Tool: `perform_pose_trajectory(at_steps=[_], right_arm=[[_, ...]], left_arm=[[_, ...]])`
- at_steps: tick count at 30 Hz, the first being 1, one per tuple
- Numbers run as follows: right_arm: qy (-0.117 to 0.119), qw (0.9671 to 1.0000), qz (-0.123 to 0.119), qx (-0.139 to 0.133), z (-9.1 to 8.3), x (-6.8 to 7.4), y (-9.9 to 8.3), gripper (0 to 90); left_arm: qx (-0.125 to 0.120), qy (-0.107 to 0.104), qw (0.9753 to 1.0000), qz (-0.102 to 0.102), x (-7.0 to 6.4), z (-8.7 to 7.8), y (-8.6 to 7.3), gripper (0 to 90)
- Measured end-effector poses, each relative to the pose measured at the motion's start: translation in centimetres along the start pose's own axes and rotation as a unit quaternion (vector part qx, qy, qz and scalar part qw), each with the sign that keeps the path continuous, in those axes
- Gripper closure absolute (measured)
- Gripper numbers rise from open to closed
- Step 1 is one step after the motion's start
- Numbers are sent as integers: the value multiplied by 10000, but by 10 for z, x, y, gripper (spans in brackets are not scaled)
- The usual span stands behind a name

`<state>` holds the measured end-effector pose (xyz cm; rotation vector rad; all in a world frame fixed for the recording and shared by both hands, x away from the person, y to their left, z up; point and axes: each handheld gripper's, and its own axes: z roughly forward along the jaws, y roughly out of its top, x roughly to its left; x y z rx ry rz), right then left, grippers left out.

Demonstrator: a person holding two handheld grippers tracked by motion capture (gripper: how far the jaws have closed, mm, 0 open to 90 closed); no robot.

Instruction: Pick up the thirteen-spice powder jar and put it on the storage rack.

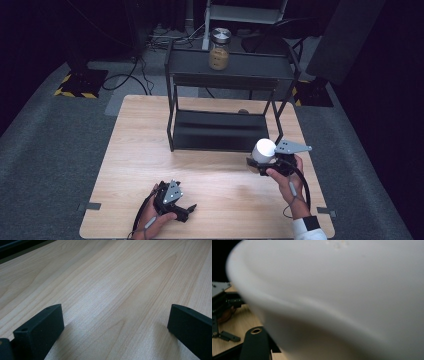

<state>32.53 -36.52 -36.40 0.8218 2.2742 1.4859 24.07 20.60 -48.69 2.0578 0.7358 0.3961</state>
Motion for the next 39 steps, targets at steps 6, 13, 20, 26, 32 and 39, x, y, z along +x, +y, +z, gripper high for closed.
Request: perform_pose_trajectory(at_steps=[6,13,20,26,32,39], right_arm=[[-117,9998,13,-139,-8,-4,19,294],[-259,9993,17,-282,-15,-8,42,295],[-352,9987,-19,-381,-24,-15,70,295],[-480,9980,-128,-403,-30,-18,99,296],[-492,9976,-198,-444,-31,-25,124,296],[-529,9973,-239,-454,-28,-32,147,296]], left_arm=[[0,0,10000,2,0,0,0,3],[-2,2,10000,2,0,0,0,3],[-2,2,10000,3,0,0,0,3],[-3,4,10000,4,0,0,0,3],[-3,3,10000,4,0,0,0,3],[-2,2,10000,5,0,0,0,3]])
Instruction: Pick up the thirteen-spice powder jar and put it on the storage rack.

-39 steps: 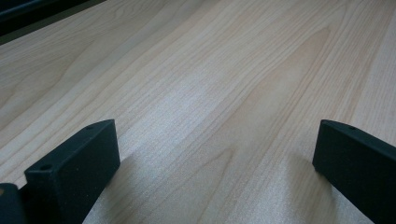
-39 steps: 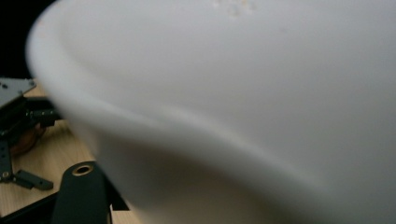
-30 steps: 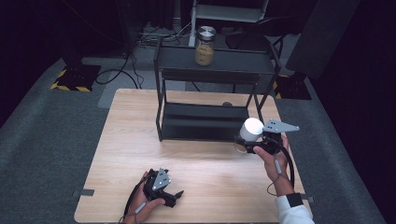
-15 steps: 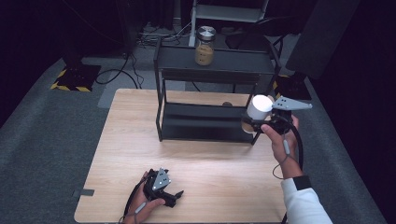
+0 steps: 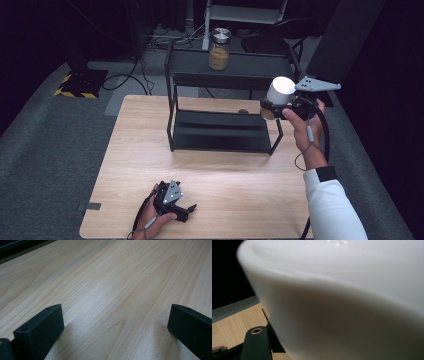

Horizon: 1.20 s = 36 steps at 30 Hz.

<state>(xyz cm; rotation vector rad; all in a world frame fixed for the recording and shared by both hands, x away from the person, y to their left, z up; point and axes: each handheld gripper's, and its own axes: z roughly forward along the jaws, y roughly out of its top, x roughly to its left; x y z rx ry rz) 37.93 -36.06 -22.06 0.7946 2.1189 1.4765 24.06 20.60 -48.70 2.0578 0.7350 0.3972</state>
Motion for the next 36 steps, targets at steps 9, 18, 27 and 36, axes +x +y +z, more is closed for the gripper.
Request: perform_pose_trajectory(at_steps=[9,18,27,36], right_arm=[[14,10000,56,-64,7,-10,20,297],[19,9998,90,-187,9,-17,34,297],[-124,9995,166,-226,14,-23,51,297],[-348,9990,170,-224,20,-27,65,298]], left_arm=[[-1,-6,10000,-1,0,0,0,3],[0,-10,10000,1,1,0,0,3],[-1,-13,10000,2,1,0,0,3],[0,-14,10000,3,1,0,0,3]])
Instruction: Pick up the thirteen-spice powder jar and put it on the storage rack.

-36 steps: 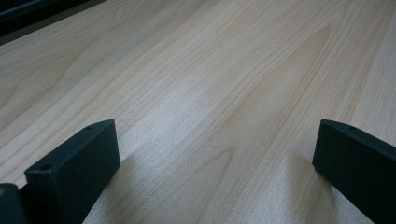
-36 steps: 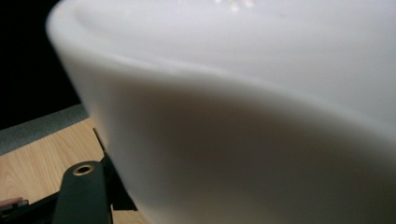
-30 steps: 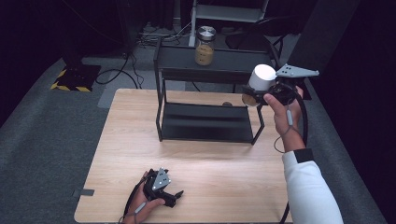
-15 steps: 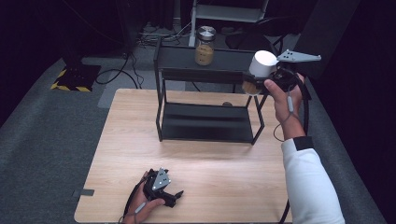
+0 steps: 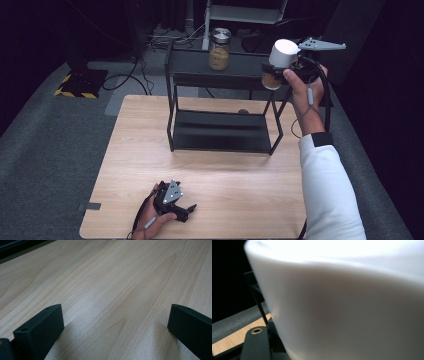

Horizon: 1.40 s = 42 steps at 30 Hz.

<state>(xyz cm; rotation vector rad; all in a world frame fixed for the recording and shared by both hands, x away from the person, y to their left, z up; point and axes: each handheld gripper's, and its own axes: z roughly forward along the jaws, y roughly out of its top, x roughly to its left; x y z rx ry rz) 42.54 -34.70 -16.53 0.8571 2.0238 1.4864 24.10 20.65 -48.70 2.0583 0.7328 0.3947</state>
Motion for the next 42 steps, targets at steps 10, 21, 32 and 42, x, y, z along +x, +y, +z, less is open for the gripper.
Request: perform_pose_trajectory(at_steps=[10,21,32,42], right_arm=[[-211,9997,85,30,15,-7,11,298],[-475,9985,268,3,38,-12,14,299],[-775,9958,486,86,56,-13,13,299],[-814,9953,510,151,63,-13,16,296]], left_arm=[[0,-3,10000,1,0,0,0,3],[1,-2,10000,6,0,0,0,3],[2,-6,10000,10,0,0,0,3],[2,-6,10000,10,0,0,0,3]])
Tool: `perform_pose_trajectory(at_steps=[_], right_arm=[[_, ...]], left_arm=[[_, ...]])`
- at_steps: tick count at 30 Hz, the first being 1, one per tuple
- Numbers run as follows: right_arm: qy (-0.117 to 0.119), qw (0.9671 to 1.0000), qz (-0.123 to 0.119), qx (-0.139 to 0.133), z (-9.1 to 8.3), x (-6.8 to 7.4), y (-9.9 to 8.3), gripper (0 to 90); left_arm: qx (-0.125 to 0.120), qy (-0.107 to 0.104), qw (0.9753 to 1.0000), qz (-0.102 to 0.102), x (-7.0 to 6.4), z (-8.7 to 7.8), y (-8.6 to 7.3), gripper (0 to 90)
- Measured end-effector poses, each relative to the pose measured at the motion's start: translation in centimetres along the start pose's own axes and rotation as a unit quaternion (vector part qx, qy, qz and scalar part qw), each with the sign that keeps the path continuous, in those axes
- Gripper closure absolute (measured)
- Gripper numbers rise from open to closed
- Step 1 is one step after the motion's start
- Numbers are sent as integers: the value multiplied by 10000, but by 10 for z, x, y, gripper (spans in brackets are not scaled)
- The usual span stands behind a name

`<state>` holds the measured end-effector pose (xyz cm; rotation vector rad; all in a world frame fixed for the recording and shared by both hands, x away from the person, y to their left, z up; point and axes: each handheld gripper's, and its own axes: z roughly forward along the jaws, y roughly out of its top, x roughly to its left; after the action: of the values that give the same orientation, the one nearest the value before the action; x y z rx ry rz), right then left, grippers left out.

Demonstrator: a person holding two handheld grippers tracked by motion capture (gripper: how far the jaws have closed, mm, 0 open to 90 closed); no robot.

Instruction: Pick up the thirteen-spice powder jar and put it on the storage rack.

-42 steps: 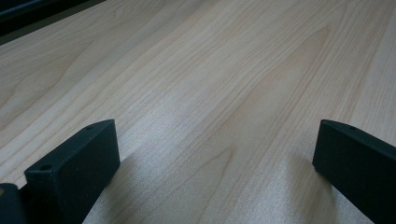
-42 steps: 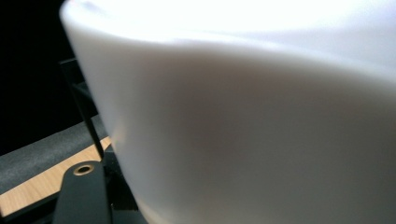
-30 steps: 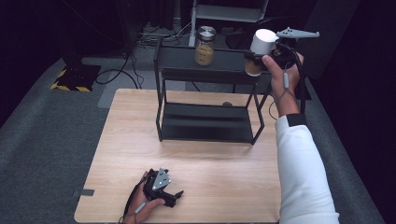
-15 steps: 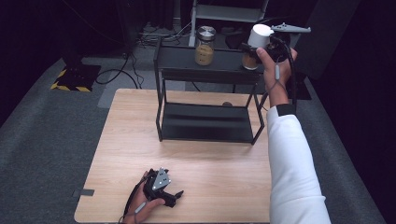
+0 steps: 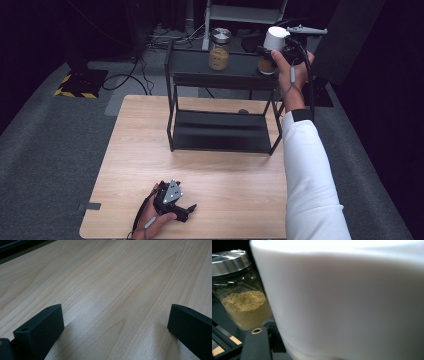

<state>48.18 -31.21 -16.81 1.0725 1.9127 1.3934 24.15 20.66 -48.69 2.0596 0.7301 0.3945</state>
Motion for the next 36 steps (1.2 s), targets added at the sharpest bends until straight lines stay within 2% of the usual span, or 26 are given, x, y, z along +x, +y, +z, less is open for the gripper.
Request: perform_pose_trajectory(at_steps=[3,8,10,11,13,19,22,24,28,33,36], right_arm=[[-10,10000,-15,-10,1,1,0,291],[9,9999,31,-107,2,-1,-4,135],[-1,10000,81,56,4,-2,0,72],[-35,10000,68,42,3,-1,0,41],[-60,10000,16,-57,1,0,-1,38],[-53,9999,-23,-126,-5,-2,0,32],[-225,9996,-64,-150,-9,2,1,27],[-259,9995,-127,-93,-10,4,3,27],[-196,9992,-224,-255,-21,3,0,26],[-243,9989,-199,-362,-33,6,-5,26],[-323,9979,-200,-518,-43,10,-11,25]], left_arm=[[-1,1,10000,-1,0,0,0,3],[-1,1,10000,-1,0,0,0,4],[-1,1,10000,-2,0,0,0,3],[0,0,10000,0,0,0,0,4],[0,0,10000,0,0,0,0,3],[0,0,10000,0,0,0,0,3],[-1,1,10000,0,0,0,0,3],[-1,0,10000,-1,0,0,0,3],[0,0,10000,-1,0,0,0,3],[-1,0,10000,0,0,0,0,3],[0,1,10000,0,0,0,0,3]])
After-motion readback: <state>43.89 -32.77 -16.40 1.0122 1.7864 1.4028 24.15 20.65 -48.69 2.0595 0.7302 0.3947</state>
